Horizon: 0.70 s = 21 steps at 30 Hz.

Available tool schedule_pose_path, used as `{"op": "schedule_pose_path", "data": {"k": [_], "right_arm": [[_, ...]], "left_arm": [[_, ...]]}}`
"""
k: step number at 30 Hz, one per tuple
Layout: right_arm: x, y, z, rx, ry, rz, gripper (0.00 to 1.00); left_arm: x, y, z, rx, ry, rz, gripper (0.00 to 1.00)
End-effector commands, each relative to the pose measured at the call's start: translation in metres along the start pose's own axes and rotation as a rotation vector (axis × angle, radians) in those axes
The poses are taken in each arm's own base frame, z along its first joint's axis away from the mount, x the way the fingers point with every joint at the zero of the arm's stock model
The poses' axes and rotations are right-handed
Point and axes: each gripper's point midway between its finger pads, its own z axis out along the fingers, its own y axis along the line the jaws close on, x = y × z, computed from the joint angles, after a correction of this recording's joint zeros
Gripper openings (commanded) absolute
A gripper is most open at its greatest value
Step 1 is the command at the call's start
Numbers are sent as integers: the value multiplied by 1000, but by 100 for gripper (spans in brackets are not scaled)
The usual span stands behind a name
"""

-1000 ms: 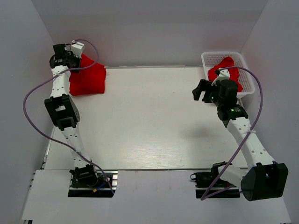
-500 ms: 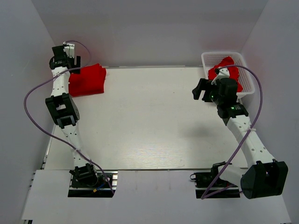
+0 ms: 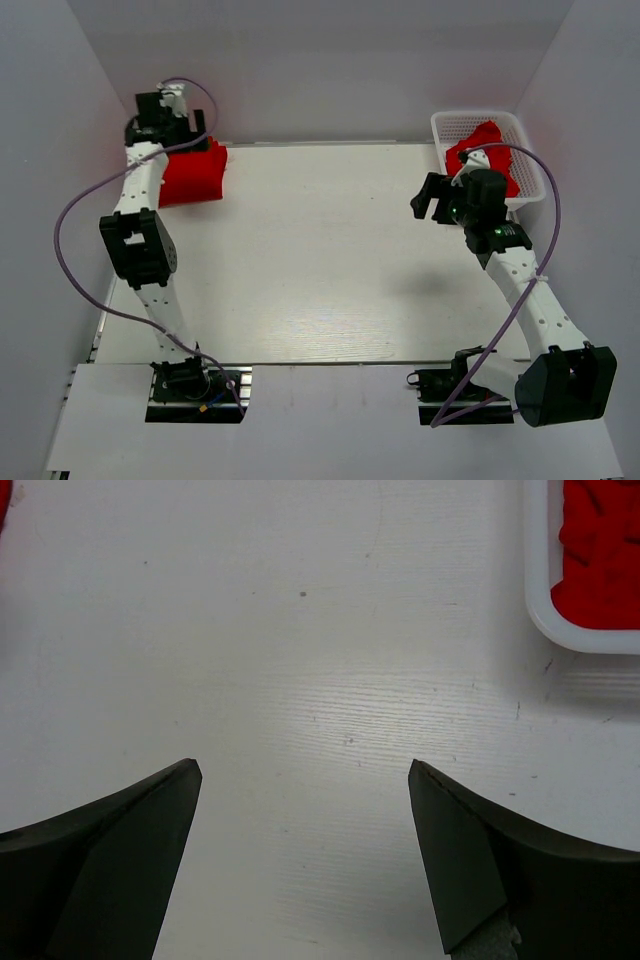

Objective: Fold and stack the t-shirts
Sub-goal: Put the neatly folded tshirt into the corner of the board with the left arm

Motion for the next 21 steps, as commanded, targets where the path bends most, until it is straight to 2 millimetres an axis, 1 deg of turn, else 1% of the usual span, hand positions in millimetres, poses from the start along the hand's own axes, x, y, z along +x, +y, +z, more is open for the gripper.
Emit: {"op": "schedule_pose_path", "data": {"k": [1,3,4,6,7,8,9,10,11,12,13,14,15,16,17,18,20,21], "right_arm": [[6,3,-1,-6,41,47,90],[23,3,2,-12,96,81,90],[32,5,4,-25,122,90,90],[41,8,5,-46,150,107,90],[46,10,5,-55,158,115,90],[50,9,5,-51,164,128,90],[56,8,6,-48,173,133,90],[53,9,7,-51,153,148,90],[52,11,4,-68,142,146,90],[62,10,5,-74,153,149,90],[55,14,4,-91,120,157,90],[53,15,2,-98,106,155,90],[58,15,2,-99,109,155,90],[57,16,1,-107,104,160,90],[59,18,0,-118,108,155,90],[61,20,-1,-133,111,155,90],[63,20,-2,-140,112,146,90],[65,21,-2,-140,123,149,90]], "left_arm": [[13,-131,-53,198,-28,-25,100],[27,-162,-73,233,-49,-26,100],[48,-185,-92,276,-48,-52,100],[70,-199,-110,283,-40,-85,100],[102,-206,-113,288,14,-100,100],[115,-225,-124,326,34,-83,100],[118,-227,-137,318,27,-71,100],[135,-229,-141,301,68,-75,100],[149,-238,-148,308,107,-65,100],[155,-237,-151,296,115,-68,100],[162,-236,-157,290,114,-61,100],[163,-238,-159,288,107,-65,100],[163,-238,-158,277,103,-60,100],[162,-241,-162,280,93,-53,100],[164,-240,-162,264,97,-46,100],[166,-244,-162,269,112,-37,100],[164,-244,-161,259,113,-36,100],[163,-251,-161,281,117,-29,100]]}}
